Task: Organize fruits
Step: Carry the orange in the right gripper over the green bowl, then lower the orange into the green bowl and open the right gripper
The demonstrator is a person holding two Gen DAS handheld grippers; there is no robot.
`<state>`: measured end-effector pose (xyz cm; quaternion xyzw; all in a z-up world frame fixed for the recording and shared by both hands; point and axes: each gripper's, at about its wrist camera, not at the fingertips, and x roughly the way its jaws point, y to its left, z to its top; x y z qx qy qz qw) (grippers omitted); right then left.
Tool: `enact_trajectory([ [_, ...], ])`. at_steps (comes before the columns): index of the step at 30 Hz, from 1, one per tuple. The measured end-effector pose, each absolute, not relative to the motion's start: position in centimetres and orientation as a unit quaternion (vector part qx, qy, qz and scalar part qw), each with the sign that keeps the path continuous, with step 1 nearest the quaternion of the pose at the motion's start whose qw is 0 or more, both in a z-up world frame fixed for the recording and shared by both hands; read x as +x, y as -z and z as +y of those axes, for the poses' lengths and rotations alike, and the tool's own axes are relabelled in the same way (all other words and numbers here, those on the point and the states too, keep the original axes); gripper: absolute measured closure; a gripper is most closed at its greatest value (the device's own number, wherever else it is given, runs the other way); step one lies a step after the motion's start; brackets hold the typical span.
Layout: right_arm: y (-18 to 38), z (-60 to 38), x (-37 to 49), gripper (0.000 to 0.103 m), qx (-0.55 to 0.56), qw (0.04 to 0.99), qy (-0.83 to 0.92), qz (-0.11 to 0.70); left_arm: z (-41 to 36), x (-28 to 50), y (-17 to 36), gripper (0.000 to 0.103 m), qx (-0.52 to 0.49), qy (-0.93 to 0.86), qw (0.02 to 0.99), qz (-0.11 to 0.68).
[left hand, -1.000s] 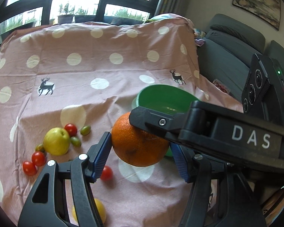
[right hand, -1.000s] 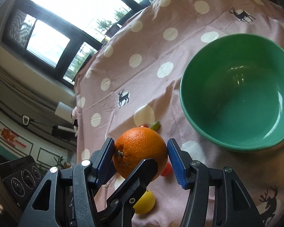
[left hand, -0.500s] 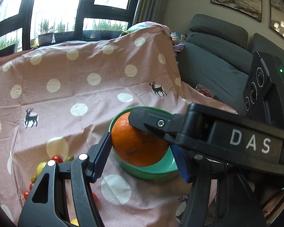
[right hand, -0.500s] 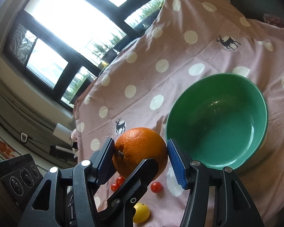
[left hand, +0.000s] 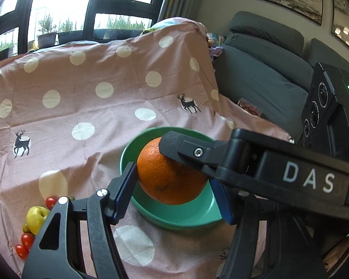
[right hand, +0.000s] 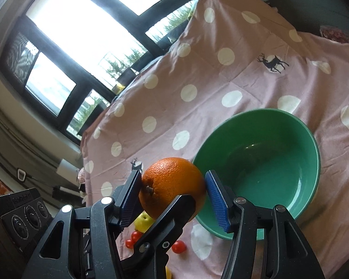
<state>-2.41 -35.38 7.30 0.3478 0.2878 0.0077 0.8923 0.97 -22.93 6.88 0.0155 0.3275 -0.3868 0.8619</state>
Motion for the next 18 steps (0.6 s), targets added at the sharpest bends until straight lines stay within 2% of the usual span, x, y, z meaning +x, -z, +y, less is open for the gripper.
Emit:
enact_trajectory([
  [18,-4.0,-38.2,-1.9,0.044,0.366,0.869,0.048,0.329,-25.8,2.6,-3.4,0.041,0.005,0.418,0.825,0.380],
])
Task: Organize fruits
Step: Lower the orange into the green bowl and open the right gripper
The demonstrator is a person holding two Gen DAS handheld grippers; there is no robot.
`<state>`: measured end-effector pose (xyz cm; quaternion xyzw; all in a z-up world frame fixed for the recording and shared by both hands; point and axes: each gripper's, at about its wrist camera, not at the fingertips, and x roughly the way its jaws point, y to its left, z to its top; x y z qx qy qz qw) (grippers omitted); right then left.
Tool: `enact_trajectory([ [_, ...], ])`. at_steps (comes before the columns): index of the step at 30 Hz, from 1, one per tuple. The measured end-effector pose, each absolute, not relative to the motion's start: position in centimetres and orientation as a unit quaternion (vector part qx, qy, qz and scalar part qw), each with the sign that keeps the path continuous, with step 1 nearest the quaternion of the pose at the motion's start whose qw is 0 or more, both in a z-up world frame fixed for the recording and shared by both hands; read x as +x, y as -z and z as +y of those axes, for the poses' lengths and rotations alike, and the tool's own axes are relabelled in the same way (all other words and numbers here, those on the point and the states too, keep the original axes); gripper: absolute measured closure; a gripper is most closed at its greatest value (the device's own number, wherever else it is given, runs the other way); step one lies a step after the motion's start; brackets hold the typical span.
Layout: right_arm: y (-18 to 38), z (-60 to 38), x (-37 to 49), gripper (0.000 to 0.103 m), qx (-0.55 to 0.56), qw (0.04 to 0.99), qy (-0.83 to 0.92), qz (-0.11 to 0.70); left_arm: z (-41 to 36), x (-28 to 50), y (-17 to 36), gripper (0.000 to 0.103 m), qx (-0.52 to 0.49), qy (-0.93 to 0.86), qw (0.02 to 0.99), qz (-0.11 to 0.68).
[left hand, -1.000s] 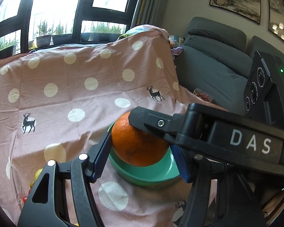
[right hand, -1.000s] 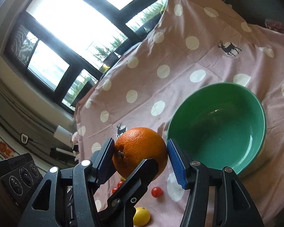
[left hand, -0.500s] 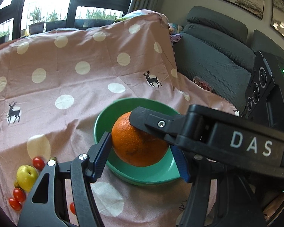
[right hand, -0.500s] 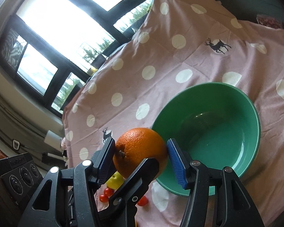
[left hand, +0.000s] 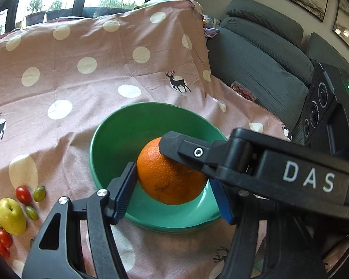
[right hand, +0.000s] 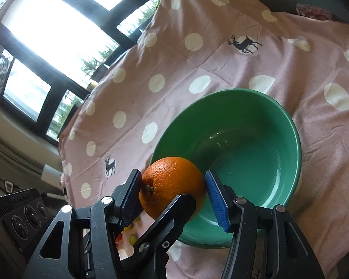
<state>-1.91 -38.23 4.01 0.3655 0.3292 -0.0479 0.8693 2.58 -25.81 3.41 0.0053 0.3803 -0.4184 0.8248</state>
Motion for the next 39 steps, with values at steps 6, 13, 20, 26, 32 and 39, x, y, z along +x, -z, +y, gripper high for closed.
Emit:
enact_trajectory([
  [6,-3.7,-38.7,-1.8,0.044,0.365,0.866,0.063,0.336,-26.4,3.0,-2.9,0.041,0.002,0.428,0.816,0.389],
  [13,-3.1,-39.4,-1.8,0.043,0.371,0.860,0.073,0.342,-27.0,3.4,-2.3,0.041,0.004,0.434,0.807,0.400],
  [20,-2.7,-39.7,-1.6,0.044,0.372,0.855,0.085,0.352,-27.3,3.6,-1.5,0.041,0.000,0.439,0.799,0.410],
  [26,-2.4,-39.9,-1.7,0.044,0.375,0.851,0.091,0.357,-27.5,3.7,-1.1,0.041,-0.001,0.440,0.795,0.418],
  [32,-2.3,-39.7,-1.6,0.044,0.372,0.849,0.098,0.362,-27.8,4.0,-0.8,0.041,-0.001,0.433,0.794,0.427],
  [39,-2.2,-39.4,-1.3,0.043,0.360,0.851,0.105,0.368,-28.0,4.1,-0.5,0.041,0.001,0.426,0.796,0.430],
])
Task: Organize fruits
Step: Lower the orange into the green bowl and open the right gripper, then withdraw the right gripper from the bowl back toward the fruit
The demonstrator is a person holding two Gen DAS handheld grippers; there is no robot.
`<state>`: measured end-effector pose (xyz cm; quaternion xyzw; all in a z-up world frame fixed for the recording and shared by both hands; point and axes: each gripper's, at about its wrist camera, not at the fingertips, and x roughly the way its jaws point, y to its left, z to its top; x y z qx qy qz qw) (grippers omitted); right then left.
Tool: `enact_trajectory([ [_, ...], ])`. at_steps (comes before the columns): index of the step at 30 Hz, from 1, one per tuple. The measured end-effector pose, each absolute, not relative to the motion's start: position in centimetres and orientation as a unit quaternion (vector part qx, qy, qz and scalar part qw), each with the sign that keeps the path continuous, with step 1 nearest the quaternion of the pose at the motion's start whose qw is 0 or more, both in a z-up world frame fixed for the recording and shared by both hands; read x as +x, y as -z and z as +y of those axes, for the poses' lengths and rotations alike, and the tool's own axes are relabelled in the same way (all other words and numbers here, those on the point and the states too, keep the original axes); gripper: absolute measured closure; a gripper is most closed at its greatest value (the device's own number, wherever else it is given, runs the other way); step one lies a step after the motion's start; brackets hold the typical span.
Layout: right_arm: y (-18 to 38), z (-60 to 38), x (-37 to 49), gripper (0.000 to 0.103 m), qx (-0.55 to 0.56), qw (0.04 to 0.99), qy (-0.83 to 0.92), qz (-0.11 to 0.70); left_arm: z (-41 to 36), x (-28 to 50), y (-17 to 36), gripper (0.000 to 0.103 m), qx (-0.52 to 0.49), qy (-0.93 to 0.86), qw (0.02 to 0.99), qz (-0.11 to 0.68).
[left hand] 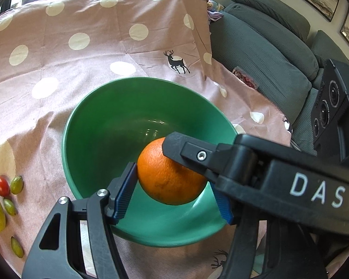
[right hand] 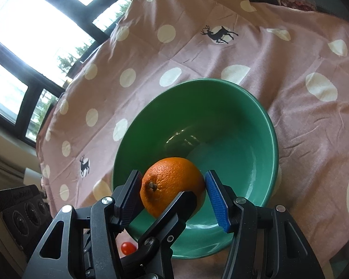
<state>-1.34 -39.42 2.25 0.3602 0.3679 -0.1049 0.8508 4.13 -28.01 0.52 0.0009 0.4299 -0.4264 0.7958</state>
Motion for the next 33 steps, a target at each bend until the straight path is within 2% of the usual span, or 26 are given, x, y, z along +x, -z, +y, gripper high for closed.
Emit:
enact_trajectory([
  [3,-2.2,-39.4,-1.3,0.043,0.355,0.851,0.112,0.371,-27.9,3.9,-0.6,0.054,-0.001,0.432,0.797,0.423],
  [6,-2.2,-39.2,-1.1,0.043,0.351,0.851,0.113,0.374,-28.0,3.9,-0.6,0.054,-0.002,0.426,0.798,0.425],
  [13,-1.9,-39.1,-1.0,0.043,0.341,0.848,0.131,0.383,-27.4,3.6,-0.9,0.052,0.011,0.414,0.807,0.422],
  [18,-2.4,-38.9,-1.1,0.044,0.324,0.856,0.151,0.372,-24.2,4.1,-1.8,0.051,-0.006,0.375,0.828,0.417],
  [25,-3.9,-38.4,-1.1,0.044,0.303,0.886,0.180,0.303,-16.8,5.2,-3.1,0.047,-0.073,0.290,0.864,0.405],
  [28,-4.4,-37.7,-0.4,0.038,0.273,0.898,0.213,0.273,-14.2,5.3,-3.5,0.046,-0.083,0.252,0.877,0.400],
  [33,-4.5,-36.6,0.8,0.038,0.236,0.917,0.212,0.240,-10.8,5.7,-3.2,0.043,-0.082,0.197,0.895,0.392],
])
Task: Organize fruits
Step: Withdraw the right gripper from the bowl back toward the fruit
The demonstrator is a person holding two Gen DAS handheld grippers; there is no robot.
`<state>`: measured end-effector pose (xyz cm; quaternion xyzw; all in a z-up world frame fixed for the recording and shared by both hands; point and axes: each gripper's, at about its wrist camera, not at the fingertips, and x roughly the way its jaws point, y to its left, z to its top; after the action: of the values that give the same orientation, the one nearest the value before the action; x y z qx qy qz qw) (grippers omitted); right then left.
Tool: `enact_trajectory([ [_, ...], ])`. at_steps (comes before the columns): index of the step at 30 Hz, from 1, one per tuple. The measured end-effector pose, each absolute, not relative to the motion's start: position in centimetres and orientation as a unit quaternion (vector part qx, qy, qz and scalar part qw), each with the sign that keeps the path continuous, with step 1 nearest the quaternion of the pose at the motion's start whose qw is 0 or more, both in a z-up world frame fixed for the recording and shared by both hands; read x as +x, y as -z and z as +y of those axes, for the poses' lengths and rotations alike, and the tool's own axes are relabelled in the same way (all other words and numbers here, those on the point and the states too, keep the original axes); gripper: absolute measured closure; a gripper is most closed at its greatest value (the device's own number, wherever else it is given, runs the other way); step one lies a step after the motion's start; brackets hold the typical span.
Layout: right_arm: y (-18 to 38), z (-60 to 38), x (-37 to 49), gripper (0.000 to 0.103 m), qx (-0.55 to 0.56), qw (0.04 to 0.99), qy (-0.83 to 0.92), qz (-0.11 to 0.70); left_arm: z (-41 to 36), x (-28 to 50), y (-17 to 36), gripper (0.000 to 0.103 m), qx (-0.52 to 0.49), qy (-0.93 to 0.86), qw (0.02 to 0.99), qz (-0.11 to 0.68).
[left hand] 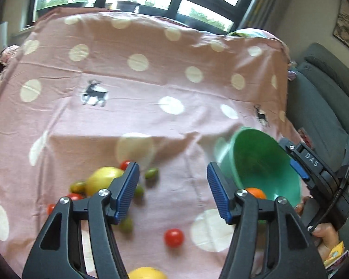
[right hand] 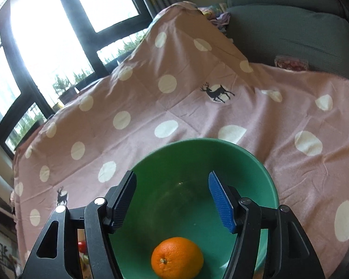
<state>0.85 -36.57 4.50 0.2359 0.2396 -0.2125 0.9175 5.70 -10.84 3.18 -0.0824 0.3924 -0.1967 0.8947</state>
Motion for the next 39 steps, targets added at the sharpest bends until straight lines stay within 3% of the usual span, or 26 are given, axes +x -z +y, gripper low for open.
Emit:
enact_trajectory([
  [19,-1.7,-35.6,2.4,0.033,0.152,0.888,0.301,0.313,-6.7,6.0,0.1,0.043,-0.117,0.155,0.876,0.442],
  [39,-1.6,-35.2,-0.1,0.033,0.175,0.878,0.296,0.333,-5.6,4.7,-0.6,0.042,-0.130,0.159,0.873,0.442],
])
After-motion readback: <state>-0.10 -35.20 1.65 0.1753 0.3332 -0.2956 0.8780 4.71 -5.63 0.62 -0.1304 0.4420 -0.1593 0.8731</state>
